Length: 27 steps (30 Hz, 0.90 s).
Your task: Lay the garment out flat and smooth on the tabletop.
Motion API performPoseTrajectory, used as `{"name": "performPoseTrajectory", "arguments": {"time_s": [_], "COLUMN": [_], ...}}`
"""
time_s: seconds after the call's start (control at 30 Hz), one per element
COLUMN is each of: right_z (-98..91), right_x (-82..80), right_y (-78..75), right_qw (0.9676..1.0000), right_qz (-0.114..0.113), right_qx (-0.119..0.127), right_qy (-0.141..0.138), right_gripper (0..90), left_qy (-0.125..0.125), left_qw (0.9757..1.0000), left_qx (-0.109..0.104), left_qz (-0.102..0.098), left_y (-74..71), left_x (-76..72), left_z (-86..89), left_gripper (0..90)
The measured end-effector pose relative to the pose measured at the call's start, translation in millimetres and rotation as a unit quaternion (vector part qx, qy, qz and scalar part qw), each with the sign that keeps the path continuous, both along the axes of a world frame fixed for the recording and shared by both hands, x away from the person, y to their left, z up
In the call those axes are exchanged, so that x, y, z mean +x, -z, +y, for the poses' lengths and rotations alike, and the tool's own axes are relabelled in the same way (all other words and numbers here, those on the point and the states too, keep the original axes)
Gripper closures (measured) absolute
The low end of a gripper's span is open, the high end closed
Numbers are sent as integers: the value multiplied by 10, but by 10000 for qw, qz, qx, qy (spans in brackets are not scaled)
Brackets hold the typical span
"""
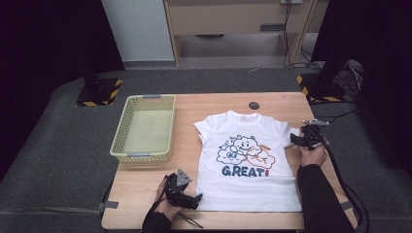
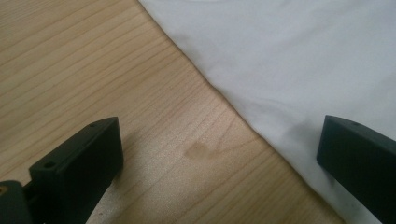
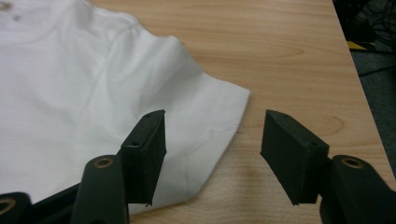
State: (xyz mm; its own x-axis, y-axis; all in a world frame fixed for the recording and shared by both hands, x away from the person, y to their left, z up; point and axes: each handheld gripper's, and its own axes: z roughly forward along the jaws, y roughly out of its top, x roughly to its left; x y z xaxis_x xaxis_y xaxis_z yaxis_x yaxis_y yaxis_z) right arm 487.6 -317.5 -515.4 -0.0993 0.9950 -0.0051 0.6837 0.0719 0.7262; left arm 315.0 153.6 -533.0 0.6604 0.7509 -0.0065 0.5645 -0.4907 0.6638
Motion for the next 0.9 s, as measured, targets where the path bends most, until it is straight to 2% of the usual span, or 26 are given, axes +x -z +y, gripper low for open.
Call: {"name": "performPoseTrajectory", "arguments": {"time_s": [0.1, 0.2, 0.3, 0.43, 0.57, 0.77, 0.9], "right_z": [43, 133, 237, 346, 388, 416, 462], "right_x": [-29, -58, -102, -169, -239, -351, -455], "right_y": [-72, -96, -68, -47, -82, -152, -193], "right_qw": [9995, 9975, 9953, 9929, 9909, 9890, 9861], "right_qz": [-140, -180, -102, -20, -24, -74, -97], "right_qx": [180, 442, 627, 657, 744, 691, 731], "right_qy": [-208, -515, -737, -993, -1117, -1308, -1489], "right_gripper": [354, 318, 285, 248, 224, 192, 168], "left_qy": [7, 7, 7, 31, 20, 20, -8], "left_qw": [10000, 10000, 10000, 10000, 9999, 9998, 9999], "left_qx": [17, 17, 18, 25, 60, 112, 30], "left_qz": [3, 5, 8, 41, 88, 167, 162], "left_y": [-2, -2, -2, -8, -21, -53, -78], "left_x": [-1, -1, 0, 3, 6, 10, 22], "left_z": [-2, -3, -4, -10, -20, -29, -32], "left_gripper": [0, 0, 0, 0, 4, 45, 61]}}
